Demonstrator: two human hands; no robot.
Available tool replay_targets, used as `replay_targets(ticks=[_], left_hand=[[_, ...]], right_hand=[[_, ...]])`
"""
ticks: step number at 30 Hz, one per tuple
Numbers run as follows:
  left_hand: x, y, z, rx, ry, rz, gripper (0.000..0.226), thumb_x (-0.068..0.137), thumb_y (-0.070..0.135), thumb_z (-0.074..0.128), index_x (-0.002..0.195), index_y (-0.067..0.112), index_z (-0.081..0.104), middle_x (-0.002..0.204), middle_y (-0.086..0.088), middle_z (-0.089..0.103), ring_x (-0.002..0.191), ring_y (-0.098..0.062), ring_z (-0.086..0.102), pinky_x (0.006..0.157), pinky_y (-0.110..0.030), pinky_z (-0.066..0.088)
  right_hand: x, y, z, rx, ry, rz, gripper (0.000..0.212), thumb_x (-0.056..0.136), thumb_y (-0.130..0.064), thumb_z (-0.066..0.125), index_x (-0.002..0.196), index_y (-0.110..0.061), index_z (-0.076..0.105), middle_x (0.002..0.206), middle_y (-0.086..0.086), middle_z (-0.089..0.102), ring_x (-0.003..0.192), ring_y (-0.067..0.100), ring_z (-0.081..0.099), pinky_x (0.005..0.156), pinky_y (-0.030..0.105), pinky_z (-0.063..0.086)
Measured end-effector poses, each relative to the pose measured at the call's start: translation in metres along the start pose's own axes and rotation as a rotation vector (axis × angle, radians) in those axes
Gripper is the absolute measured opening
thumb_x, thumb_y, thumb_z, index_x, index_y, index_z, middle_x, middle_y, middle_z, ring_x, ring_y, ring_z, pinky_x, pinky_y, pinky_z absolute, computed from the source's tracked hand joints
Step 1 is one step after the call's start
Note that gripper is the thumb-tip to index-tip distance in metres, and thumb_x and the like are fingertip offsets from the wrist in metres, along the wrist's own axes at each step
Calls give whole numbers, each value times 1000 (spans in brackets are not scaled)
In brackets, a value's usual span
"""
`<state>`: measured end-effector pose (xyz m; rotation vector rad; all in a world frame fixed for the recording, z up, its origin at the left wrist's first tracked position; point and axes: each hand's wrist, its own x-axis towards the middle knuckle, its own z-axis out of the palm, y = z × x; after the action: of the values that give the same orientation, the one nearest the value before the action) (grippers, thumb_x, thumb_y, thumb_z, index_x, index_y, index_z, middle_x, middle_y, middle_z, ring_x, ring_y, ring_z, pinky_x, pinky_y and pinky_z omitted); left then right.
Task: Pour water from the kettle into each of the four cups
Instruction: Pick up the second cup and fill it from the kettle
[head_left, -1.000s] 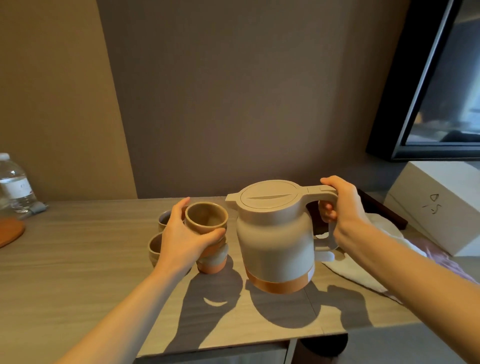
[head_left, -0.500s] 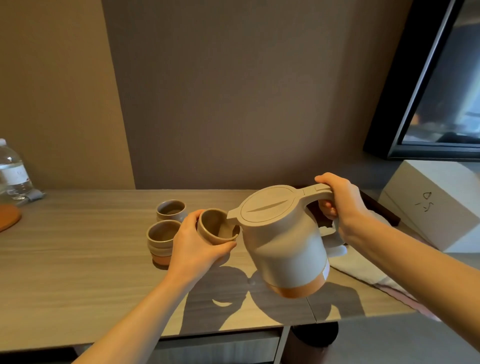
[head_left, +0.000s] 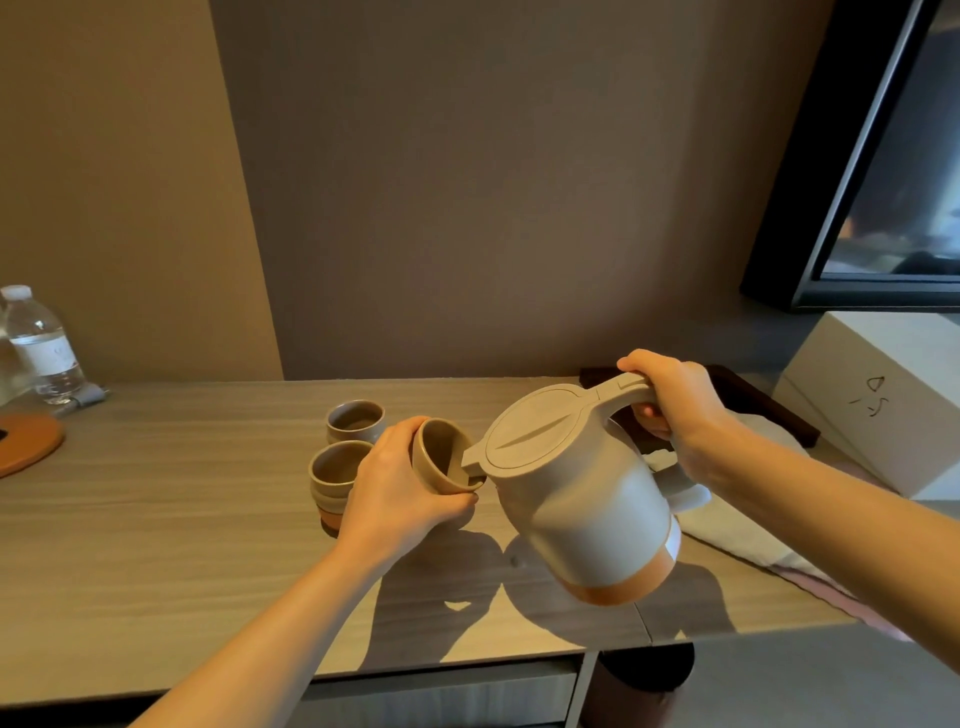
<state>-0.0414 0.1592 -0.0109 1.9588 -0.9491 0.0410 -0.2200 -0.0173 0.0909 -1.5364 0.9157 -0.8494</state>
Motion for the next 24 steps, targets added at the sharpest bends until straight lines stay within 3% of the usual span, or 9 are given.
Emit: replay_targets(ticks=[5, 11, 24], left_hand=[[-2, -2, 1, 9, -11, 17, 88, 51, 42, 92, 125, 36, 44, 122, 12, 56, 109, -13, 54, 89, -34, 53], [-3, -2, 4, -20, -19, 21, 87, 50, 44, 92, 122, 35, 45, 118, 15, 54, 105, -8, 52, 81, -23, 48], [-3, -2, 10, -54, -33, 5, 83, 51, 44, 92, 116, 39, 41, 114, 17, 52, 106, -9, 51, 80, -20, 45]], right_hand=[[4, -7, 5, -91, -12, -36, 27, 88, -33, 60, 74, -10, 62, 74, 9, 57, 69, 16, 50, 66, 28, 41], [7, -11, 9, -184, -9, -76, 31, 86, -34, 60, 70, -8, 61, 72, 11, 55, 73, 22, 51, 74, 36, 43], [11, -17, 9, -242, 9, -111, 29, 88, -31, 58, 72, -7, 59, 76, 13, 55, 75, 21, 53, 72, 31, 45]])
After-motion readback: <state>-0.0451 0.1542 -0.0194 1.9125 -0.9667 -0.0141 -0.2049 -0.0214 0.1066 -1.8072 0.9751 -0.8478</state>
